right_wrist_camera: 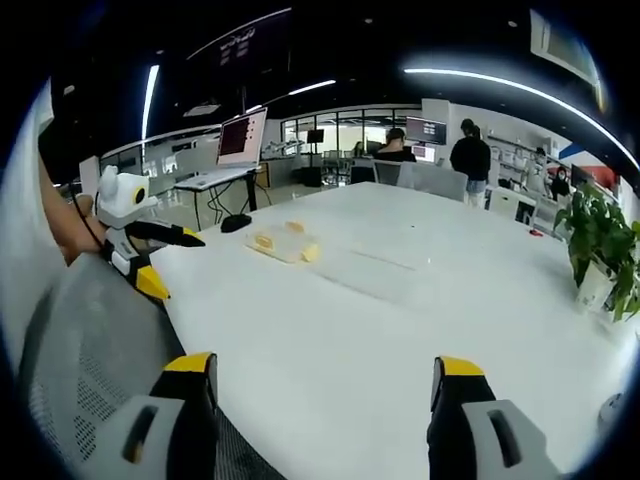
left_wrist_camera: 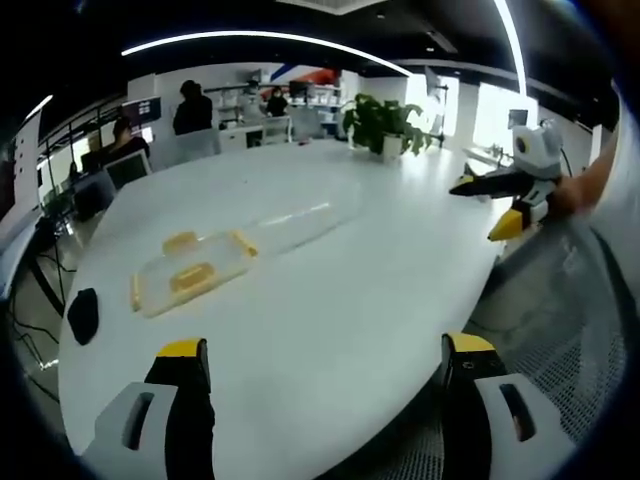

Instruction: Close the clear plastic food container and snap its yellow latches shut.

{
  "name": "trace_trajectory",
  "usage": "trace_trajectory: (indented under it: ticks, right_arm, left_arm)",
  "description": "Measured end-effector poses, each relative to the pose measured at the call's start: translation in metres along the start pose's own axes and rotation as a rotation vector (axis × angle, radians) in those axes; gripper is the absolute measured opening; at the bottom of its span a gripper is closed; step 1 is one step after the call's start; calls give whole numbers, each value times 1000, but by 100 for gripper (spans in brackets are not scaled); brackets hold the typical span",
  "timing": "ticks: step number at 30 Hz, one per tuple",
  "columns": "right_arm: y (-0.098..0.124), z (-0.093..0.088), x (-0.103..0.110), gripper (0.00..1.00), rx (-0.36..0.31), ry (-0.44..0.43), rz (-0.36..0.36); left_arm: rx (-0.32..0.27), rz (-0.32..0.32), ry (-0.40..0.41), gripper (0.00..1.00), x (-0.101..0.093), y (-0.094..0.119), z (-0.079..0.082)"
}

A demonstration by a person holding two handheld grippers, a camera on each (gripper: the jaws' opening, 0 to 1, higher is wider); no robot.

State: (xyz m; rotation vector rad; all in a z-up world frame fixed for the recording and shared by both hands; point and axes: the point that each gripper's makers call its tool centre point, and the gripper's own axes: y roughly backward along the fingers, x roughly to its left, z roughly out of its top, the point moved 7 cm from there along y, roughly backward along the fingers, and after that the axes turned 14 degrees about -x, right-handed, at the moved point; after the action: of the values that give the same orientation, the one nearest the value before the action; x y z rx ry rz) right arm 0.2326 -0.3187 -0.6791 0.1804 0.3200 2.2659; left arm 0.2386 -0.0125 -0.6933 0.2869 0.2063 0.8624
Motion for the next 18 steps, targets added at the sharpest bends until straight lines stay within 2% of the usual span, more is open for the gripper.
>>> trace_trajectory:
  ticks: [18]
  right_arm:
    - [0,1,1,87,4,9,-2]
  left_arm:
    - [6,-2,-14,94,-1,0,0]
